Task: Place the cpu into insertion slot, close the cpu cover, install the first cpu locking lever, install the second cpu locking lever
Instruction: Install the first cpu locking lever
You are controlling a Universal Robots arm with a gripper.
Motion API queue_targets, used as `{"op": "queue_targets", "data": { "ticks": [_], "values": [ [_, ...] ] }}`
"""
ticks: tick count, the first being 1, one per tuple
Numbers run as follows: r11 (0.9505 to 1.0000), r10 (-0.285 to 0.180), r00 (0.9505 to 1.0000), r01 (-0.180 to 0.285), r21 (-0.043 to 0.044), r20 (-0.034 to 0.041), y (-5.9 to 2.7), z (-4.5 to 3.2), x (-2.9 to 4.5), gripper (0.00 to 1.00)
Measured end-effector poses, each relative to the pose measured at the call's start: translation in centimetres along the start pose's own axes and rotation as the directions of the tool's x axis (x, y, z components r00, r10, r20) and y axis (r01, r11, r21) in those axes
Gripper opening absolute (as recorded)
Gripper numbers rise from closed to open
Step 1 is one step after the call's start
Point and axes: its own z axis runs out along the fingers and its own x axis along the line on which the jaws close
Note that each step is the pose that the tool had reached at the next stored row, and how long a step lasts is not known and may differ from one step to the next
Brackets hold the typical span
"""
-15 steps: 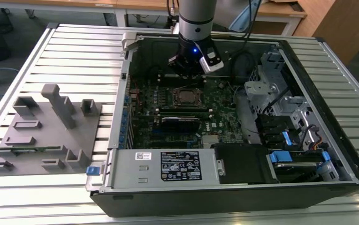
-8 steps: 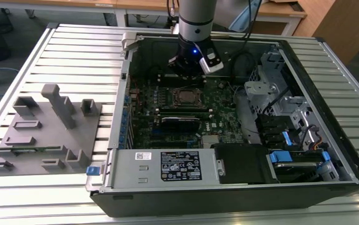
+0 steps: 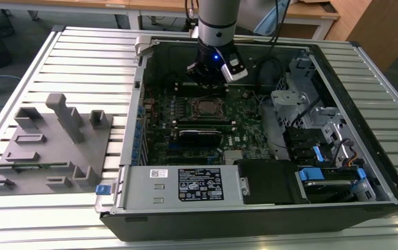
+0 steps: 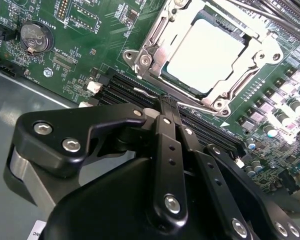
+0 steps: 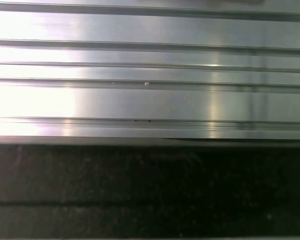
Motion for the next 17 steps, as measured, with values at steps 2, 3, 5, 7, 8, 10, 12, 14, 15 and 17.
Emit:
{"op": "queue_targets", "data": {
  "ticks": [2,3,5,7,8,10,12,14,15,17],
  "values": [
    [1.0000,0.000,1.0000,0.000,0.0000,0.0000,0.07,0.01,0.00,0.11],
    [1.0000,0.000,1.0000,0.000,0.0000,-0.0001,0.10,0.01,0.00,0.11],
    [1.0000,0.000,1.0000,0.000,0.0000,0.0000,0.10,0.01,0.00,0.11],
    [1.0000,0.000,1.0000,0.000,0.0000,-0.0001,0.10,0.04,0.00,0.11],
    [1.0000,0.000,1.0000,0.000,-0.0001,0.0001,0.10,0.08,0.00,0.11],
    [1.0000,0.000,1.0000,0.000,0.0001,0.0001,0.09,0.15,0.01,0.11],
    [1.0000,0.000,1.0000,0.000,0.0007,0.0002,0.08,0.22,0.01,0.11],
    [1.0000,0.000,1.0000,0.000,0.0018,0.0002,0.06,0.28,0.02,0.11],
    [1.0000,0.000,1.0000,0.000,0.0026,0.0002,0.06,0.31,0.01,0.11],
    [1.0000,0.000,1.0000,0.000,0.0045,0.0001,0.05,0.36,0.02,0.11]
  ]
}}
